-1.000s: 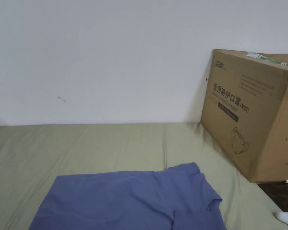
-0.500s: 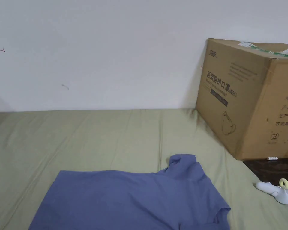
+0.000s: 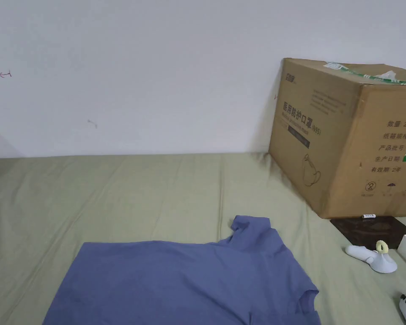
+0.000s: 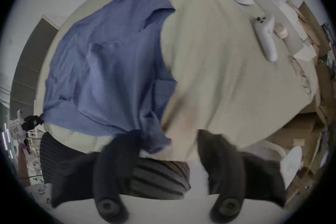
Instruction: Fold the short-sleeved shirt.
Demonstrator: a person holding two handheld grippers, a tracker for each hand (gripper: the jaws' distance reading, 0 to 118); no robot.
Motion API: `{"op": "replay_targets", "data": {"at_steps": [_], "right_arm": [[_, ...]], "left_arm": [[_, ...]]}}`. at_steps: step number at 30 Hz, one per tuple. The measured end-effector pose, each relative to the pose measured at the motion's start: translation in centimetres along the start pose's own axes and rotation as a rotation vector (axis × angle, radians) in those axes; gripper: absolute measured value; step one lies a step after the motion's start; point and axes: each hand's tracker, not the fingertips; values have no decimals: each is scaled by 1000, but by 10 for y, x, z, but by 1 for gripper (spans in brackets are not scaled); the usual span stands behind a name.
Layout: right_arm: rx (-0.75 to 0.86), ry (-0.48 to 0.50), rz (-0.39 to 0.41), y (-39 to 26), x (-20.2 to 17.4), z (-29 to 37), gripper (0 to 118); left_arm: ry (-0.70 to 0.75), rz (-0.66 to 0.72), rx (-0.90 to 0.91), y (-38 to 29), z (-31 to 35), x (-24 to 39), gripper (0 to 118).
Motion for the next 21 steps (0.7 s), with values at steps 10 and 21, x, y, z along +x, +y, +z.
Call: {"op": "replay_targets", "data": {"at_steps": [10,21], "right_arm": [[594,101,45,-2,-54,105,84],[1076,312,19,-4,-134,132,0]], "left_arm": [[-110,146,471,30,80,48,107],[-85,119,948,54,104,106,0]]}}
